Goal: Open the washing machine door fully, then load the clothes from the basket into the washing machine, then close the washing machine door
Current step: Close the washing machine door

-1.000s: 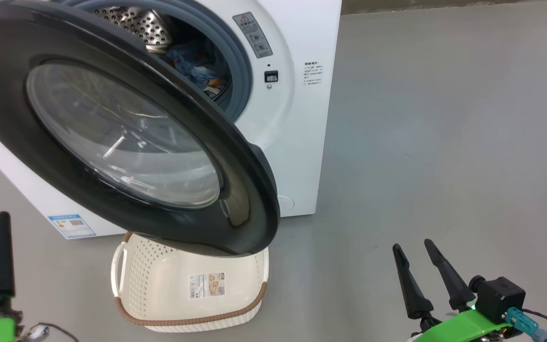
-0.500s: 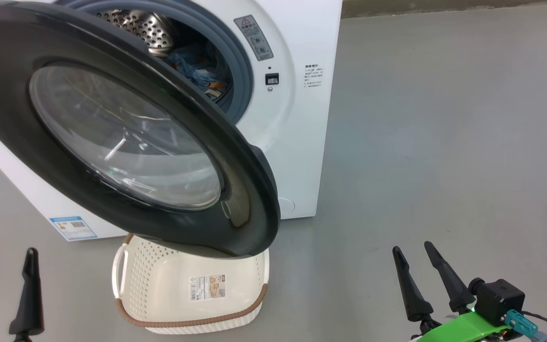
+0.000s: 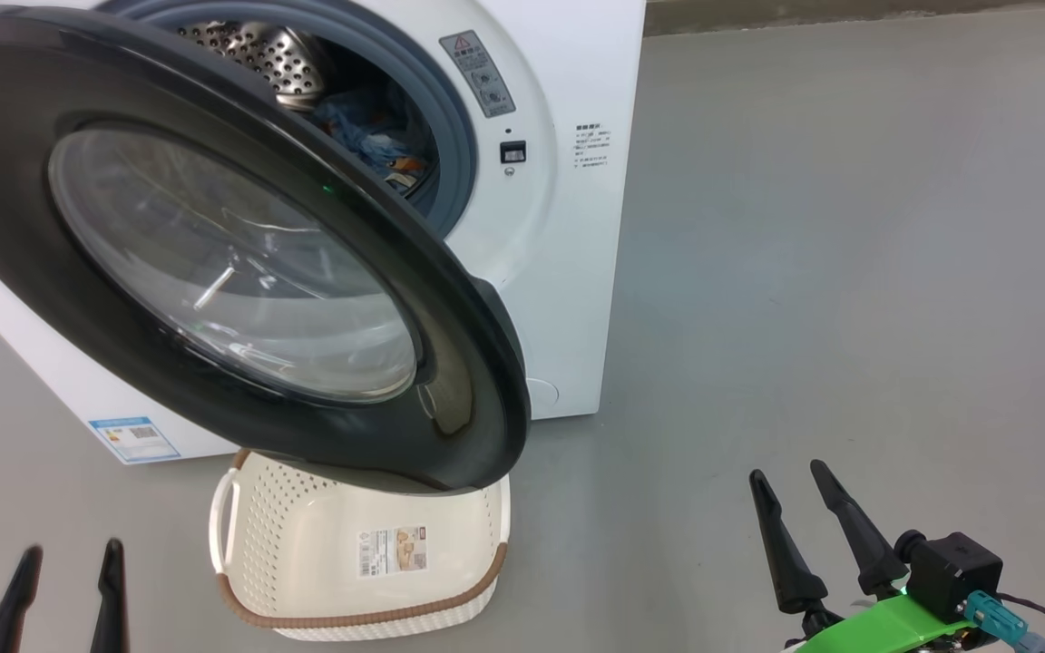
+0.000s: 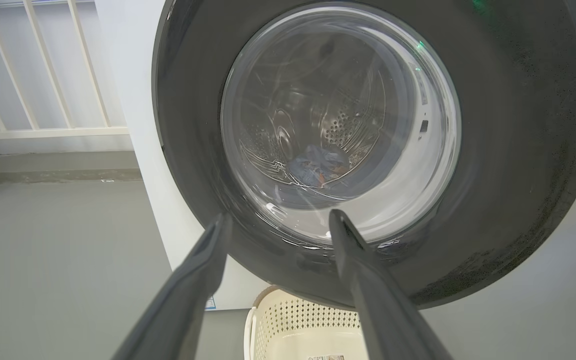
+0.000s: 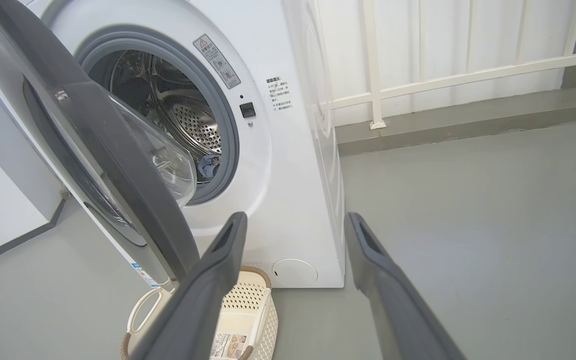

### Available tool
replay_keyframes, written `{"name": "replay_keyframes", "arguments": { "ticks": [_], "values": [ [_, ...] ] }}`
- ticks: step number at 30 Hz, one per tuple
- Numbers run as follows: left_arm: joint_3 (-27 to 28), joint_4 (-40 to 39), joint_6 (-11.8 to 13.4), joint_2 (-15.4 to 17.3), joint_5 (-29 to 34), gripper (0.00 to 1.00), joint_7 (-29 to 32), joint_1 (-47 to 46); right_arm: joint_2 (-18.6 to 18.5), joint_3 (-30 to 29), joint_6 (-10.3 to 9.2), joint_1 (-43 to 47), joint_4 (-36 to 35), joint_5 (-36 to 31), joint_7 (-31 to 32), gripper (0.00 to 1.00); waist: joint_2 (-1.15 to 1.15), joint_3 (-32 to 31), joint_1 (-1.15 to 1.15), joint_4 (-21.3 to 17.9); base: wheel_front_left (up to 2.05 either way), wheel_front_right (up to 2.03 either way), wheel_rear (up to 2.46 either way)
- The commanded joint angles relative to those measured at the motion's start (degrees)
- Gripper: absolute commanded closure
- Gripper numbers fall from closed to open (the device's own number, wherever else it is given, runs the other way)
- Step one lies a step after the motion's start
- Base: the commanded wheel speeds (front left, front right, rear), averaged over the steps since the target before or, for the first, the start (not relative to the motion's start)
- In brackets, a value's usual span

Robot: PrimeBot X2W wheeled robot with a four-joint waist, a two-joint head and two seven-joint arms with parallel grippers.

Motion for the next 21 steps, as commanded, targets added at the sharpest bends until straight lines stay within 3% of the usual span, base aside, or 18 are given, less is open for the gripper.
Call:
{"name": "replay_keyframes", "arguments": {
  "ticks": [1, 21],
  "values": [
    [2.9, -0.6, -0.2, 0.7, 0.9, 0.0, -0.5, -0.8, -0.1, 1.3, 0.09, -0.9, -1.6, -0.8, -0.7, 0.0, 0.0, 0.0, 0.0, -0.1, 0.0, 0.0, 0.0],
    [3.7, 2.0, -0.2, -1.9, 4.4, 0.0, -0.5, -0.1, -0.1, 0.9, 0.09, -0.4, -2.2, -1.4, -0.7, 0.0, 0.0, -0.4, 0.0, -0.3, 0.0, 0.0, 0.0]
  ]
}}
